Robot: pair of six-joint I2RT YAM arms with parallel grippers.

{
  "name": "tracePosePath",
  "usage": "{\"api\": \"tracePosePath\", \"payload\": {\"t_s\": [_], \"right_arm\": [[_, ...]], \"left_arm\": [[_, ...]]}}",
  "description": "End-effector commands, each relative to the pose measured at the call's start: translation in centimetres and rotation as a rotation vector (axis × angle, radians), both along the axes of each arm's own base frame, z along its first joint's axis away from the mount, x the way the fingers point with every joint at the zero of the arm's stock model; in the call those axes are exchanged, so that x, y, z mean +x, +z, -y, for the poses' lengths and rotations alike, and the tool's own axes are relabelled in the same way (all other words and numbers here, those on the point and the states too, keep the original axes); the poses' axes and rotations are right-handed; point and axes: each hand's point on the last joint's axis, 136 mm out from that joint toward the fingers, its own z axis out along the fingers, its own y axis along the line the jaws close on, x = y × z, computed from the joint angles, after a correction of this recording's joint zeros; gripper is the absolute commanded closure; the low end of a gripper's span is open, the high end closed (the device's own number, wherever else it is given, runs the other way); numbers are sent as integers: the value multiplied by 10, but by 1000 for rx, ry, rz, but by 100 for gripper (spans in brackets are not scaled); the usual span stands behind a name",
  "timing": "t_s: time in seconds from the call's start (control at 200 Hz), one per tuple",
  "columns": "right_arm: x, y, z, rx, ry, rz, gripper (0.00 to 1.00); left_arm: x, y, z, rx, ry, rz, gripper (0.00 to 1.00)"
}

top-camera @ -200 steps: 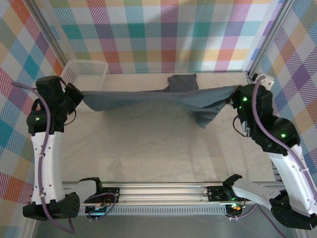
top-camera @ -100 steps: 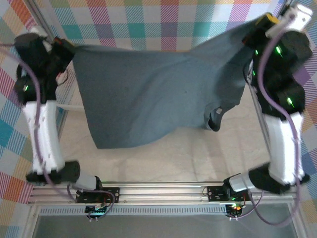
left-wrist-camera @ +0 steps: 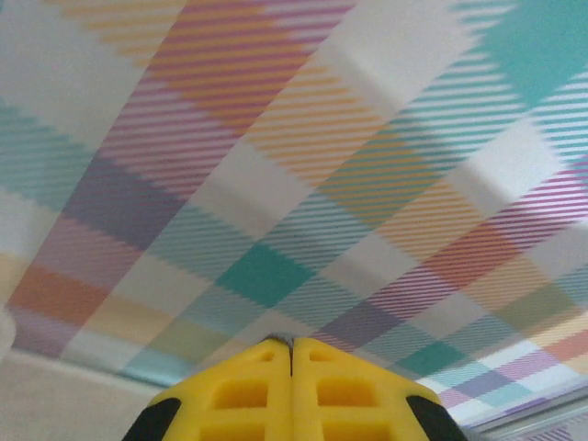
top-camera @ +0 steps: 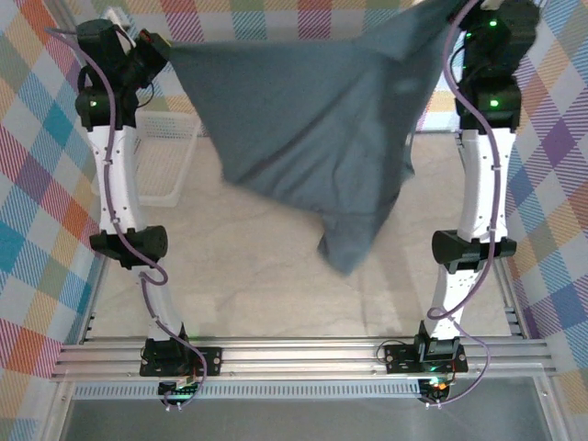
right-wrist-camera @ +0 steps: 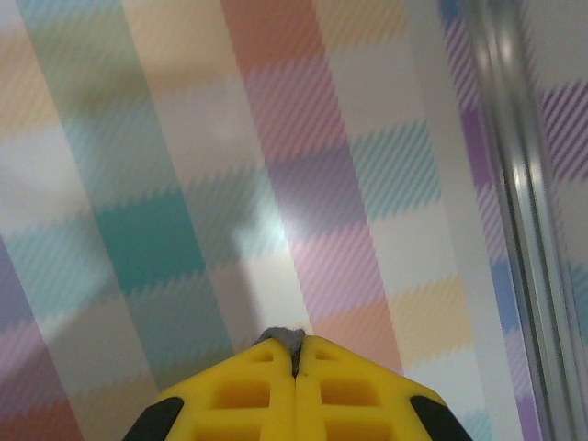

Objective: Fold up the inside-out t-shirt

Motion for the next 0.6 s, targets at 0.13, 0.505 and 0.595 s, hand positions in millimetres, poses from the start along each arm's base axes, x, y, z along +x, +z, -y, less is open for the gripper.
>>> {"api": "tracePosePath", "payload": {"t_s": [0.13,0.505,0.595], "right_arm": [[-131,103,21,99,55,358,100],[-31,-248,-44,260,418,-618,100],[-47,-362,-51,451,439,-772,100]], "left_arm": [[-89,109,5,122,20,300,100],[-71,-196,67,126,-280,-308,100],[-92,-274,73,92,-269,-451,100]]}}
